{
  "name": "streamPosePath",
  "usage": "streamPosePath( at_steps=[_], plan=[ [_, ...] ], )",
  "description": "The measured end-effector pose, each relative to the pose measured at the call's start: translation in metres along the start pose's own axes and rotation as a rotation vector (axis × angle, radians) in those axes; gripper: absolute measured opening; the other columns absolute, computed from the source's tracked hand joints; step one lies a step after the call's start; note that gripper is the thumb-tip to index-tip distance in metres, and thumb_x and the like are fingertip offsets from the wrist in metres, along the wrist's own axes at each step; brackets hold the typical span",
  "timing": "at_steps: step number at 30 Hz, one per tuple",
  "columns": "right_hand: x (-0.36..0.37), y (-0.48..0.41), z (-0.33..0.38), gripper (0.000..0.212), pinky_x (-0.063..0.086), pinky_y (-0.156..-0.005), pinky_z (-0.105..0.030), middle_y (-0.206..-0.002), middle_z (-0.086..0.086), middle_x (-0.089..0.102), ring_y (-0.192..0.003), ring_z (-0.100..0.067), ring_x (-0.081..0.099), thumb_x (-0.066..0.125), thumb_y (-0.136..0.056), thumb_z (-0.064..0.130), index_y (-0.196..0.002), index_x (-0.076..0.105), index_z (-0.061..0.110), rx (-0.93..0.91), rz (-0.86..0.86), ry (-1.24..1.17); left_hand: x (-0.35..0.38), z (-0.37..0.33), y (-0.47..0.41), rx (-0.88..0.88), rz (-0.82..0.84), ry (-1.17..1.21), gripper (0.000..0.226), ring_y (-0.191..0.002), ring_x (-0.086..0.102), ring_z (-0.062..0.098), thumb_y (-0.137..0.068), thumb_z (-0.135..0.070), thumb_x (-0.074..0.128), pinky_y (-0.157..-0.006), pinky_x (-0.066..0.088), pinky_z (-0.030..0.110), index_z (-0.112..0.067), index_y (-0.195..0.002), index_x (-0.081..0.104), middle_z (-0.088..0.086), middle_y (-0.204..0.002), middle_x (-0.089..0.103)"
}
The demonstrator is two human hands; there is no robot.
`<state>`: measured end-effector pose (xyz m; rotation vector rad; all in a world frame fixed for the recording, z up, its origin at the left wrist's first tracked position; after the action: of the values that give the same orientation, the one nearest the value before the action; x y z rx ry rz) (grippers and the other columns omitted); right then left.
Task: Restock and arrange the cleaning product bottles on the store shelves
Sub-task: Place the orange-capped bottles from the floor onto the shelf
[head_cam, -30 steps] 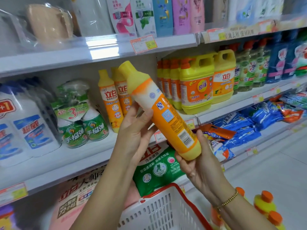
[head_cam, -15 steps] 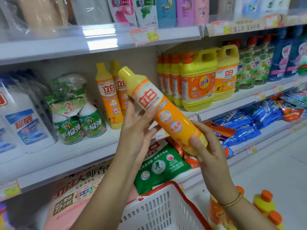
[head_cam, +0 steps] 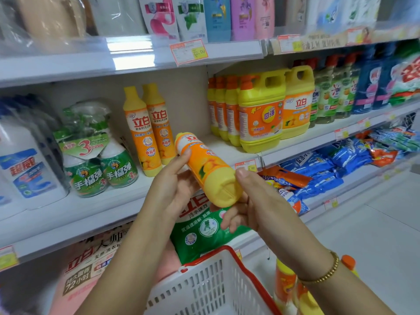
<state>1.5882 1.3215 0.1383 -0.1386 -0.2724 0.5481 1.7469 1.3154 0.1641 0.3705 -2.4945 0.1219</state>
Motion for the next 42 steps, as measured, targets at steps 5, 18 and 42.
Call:
streamPosePath(
  at_steps=[5, 18, 42],
  plan=[
    [-0.015, 0.005, 0.005, 0.045, 0.057, -0.063, -0.032, -0.077, -0.010, 0.068, -0.065, -0.026, 0.067, 0.055, -0.089, 0.048, -0.113, 0.054, 0.009, 0.091, 0.049, 0.059, 0.003, 0.002, 0.003, -0.043, -0.009, -0.067, 0.020, -0.079, 0.071, 0.024, -0.093, -0.015, 0.055, -0.078, 0.057, 0.044, 0.000, -0.105, 0.059, 0.013, -0.082, 0.074],
    [-0.079, 0.030, 0.037, 0.044, 0.052, -0.079, -0.016, -0.095, 0.020, 0.069, -0.089, 0.002, 0.064, 0.082, -0.065, 0.037, -0.104, 0.063, 0.035, -0.350, -0.258, 0.660, 0.046, 0.097, 0.041, 0.802, 0.090, -1.238, 0.069, -0.103, 0.059, 0.011, -0.065, -0.032, 0.078, -0.077, 0.056, 0.037, -0.045, -0.122, 0.040, -0.016, -0.114, 0.052],
    [-0.295, 0.182, -0.074, 0.048, 0.046, -0.074, -0.035, -0.085, -0.001, 0.066, -0.082, -0.022, 0.061, 0.087, -0.062, 0.028, -0.099, 0.057, 0.022, 0.300, -0.625, 1.122, 0.036, 0.308, 0.082, 0.295, 1.287, -1.586, 0.078, -0.139, 0.027, 0.013, -0.078, -0.061, 0.025, -0.110, 0.032, 0.030, -0.025, -0.147, 0.036, -0.004, -0.151, 0.035]
  ],
)
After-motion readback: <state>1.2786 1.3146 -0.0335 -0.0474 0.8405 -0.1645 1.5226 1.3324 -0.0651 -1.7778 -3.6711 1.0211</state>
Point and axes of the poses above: each hand's wrist, its own y-axis away from the middle knuckle, its own x-axis out of the palm, z = x × y, the point moved 1 cm from there along -y, towards the middle knuckle
